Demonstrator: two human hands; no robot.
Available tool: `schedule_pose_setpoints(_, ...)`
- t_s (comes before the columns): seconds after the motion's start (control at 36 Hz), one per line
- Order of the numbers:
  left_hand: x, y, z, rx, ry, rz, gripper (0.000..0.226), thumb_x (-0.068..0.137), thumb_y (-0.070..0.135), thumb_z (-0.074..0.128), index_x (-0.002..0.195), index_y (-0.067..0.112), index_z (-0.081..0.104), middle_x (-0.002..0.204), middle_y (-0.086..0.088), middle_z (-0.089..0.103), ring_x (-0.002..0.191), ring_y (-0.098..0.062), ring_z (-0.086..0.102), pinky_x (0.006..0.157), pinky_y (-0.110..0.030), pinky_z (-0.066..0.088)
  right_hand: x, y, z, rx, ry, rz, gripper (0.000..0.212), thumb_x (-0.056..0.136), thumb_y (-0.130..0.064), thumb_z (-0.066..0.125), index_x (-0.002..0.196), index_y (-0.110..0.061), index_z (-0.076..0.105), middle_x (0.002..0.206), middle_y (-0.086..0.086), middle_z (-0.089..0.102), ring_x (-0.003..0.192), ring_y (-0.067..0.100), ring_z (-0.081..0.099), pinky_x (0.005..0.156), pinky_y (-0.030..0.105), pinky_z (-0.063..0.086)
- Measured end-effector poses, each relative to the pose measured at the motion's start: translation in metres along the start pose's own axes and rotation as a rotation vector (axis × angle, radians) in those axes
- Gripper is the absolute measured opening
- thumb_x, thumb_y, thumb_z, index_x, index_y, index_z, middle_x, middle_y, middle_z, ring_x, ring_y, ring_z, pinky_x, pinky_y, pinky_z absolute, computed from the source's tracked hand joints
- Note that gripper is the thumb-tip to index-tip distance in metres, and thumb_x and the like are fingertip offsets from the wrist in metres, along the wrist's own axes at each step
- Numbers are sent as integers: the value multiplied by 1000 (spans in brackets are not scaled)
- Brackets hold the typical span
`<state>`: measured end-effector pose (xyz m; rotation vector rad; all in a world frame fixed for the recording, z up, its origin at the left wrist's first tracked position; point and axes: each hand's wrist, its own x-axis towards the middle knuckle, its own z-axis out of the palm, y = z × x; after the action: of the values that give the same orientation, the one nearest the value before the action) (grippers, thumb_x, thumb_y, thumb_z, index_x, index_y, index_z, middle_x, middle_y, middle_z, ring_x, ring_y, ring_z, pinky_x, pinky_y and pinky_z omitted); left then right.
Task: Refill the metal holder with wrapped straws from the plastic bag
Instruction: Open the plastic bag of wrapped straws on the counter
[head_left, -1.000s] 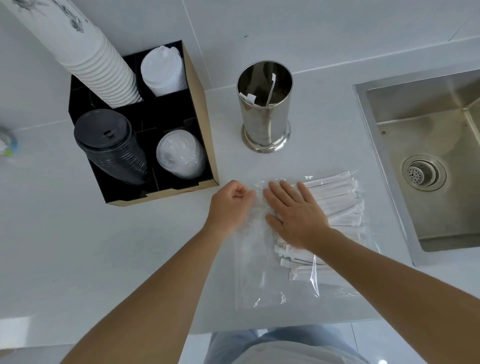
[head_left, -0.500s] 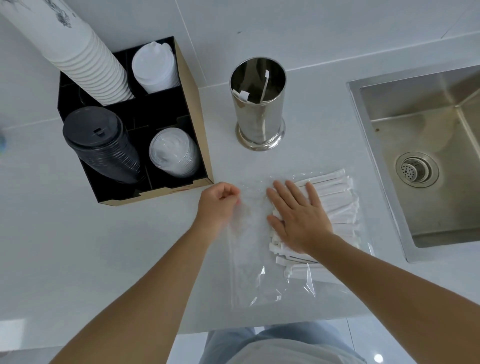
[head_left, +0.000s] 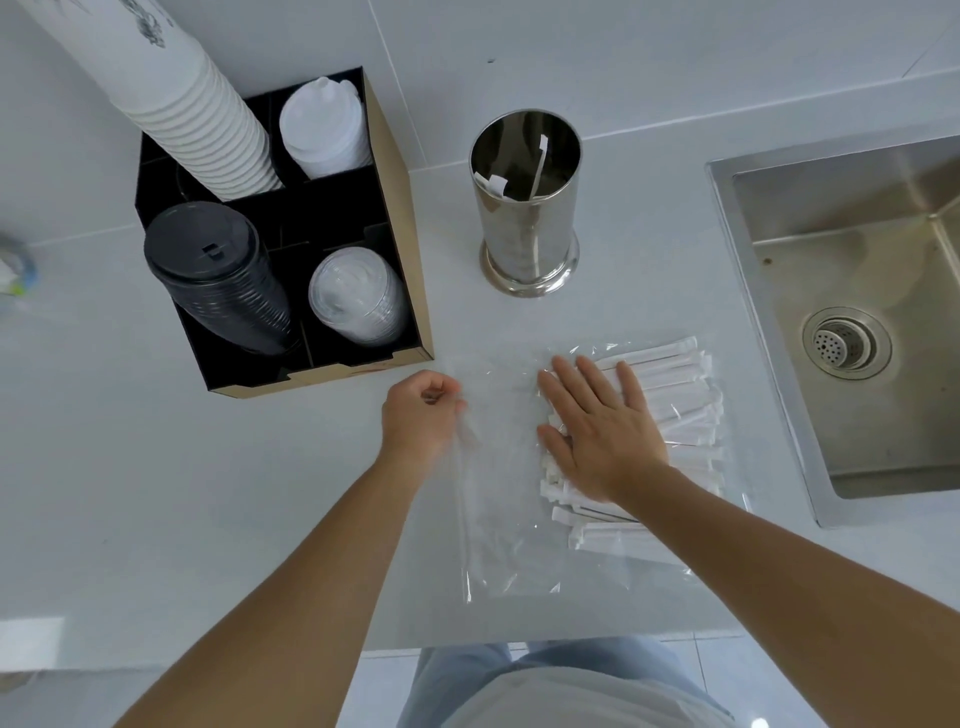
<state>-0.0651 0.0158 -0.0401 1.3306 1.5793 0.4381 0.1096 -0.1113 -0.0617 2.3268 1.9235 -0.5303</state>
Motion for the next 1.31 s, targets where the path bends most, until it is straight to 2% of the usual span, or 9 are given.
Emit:
schedule_pose_setpoints(0.17,-11,6,6,3,-38,-41,9,80,32,67,75,27,72,66,11,70,70,-8,68,58,-17,48,0,0,1,-7,2,-3,69,94,-55,1,157,-26,4,166,-4,4,152,20,-1,119,51,-7)
schedule_pose_setpoints(0.22,-16,7,12,86,-20,-5,23,71,45,73,83,26,70,78,11,68,74,-5,66,57,-13,46,0,0,0,-1,5,-1,70,94,-55,1,157,-26,7,166,-3,6,152,20,1,120,51,-6)
schedule_pose_setpoints(0.44,-21,6,8,243,-8,91,22,81,7,56,78,30,57,78,8,61,69,-8,59,44,-12,40,-1,0,-2,12,20,-1,69,95,-55,6,157,-25,15,165,-2,14,152,22,8,120,52,-1)
schedule_pose_setpoints(0.61,-15,-3,-20,151,-3,48,32,84,5,59,73,34,70,81,8,70,74,-12,66,55,-12,47,0,1,0,0,28,6,69,95,-54,7,157,-25,15,165,-3,14,152,21,9,120,51,-2)
schedule_pose_setpoints(0.75,-26,-2,-12,81,-45,24,5,80,31,71,82,35,71,86,15,70,76,-7,67,64,-16,47,-1,0,0,-7,30,6,68,95,-54,9,156,-25,16,165,-3,14,152,21,9,120,51,-1)
schedule_pose_setpoints(0.81,-34,-2,-4,129,-59,38,26,71,39,78,95,32,69,91,14,65,78,-8,66,64,-17,47,-1,-1,-1,-3,37,6,69,95,-54,9,156,-25,18,165,-3,16,152,21,10,120,50,-1)
schedule_pose_setpoints(0.89,-44,-3,3,210,-97,78,39,70,29,81,105,28,62,91,7,61,78,-11,62,62,-18,51,-2,-1,-1,-2,40,10,69,94,-54,9,156,-25,18,165,-3,16,151,21,10,120,50,-2)
schedule_pose_setpoints(1.0,-49,-10,-3,273,-109,107,32,78,4,60,92,33,58,81,3,64,70,-10,63,42,-8,40,-2,-1,-1,5,50,10,68,94,-54,11,156,-25,20,164,-3,18,151,21,12,120,50,0)
schedule_pose_setpoints(1.31,-47,-29,-42,116,-67,-17,30,85,3,60,73,27,74,68,12,67,54,3,56,54,-13,43,-3,-1,-1,6,63,6,65,96,-51,19,154,-24,25,162,-2,25,150,23,18,120,52,5)
